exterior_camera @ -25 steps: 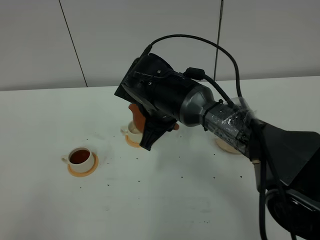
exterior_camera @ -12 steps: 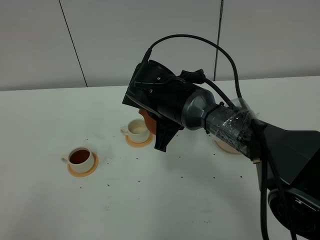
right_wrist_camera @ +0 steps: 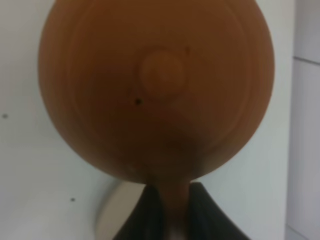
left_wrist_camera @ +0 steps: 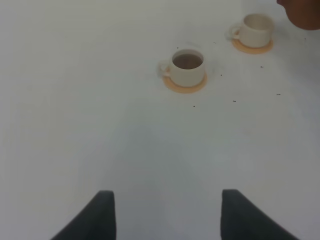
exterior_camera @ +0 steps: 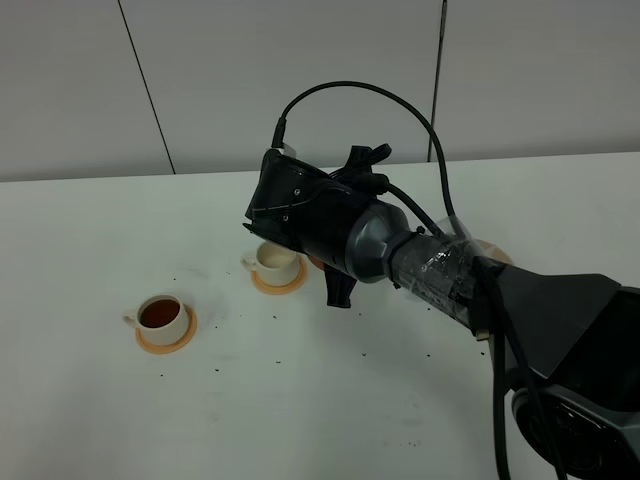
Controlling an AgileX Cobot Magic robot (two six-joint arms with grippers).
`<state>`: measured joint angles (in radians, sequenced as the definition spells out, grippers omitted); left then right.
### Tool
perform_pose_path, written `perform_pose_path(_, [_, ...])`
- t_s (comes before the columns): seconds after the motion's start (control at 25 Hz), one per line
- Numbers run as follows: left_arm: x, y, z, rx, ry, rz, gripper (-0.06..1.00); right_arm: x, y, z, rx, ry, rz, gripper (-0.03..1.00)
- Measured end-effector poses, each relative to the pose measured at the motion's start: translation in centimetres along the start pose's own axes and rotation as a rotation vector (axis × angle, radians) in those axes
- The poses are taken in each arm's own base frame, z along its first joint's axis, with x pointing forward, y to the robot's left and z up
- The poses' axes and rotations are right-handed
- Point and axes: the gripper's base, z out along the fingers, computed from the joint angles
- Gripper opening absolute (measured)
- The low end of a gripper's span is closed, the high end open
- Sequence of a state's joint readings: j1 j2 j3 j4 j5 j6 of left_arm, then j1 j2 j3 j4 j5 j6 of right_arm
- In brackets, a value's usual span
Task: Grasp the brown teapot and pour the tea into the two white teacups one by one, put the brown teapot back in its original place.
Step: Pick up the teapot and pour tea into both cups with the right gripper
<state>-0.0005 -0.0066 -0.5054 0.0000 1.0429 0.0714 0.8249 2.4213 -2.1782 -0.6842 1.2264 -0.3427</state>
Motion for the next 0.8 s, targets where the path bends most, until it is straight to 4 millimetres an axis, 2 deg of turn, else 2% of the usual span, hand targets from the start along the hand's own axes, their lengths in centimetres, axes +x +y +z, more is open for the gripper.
perform_pose_path(0.44, [0.0,0.0,0.0,0.0,0.0,0.0,0.53,-0.8,0.3,-0.6,0.065,-0.026,-0.043,0.09])
perform_pose_path(0.8, [0.0,0.0,0.0,0.0,0.0,0.0,0.53,-1.3,0.8,0.0,0.096,-0.016,-0.079,0.09])
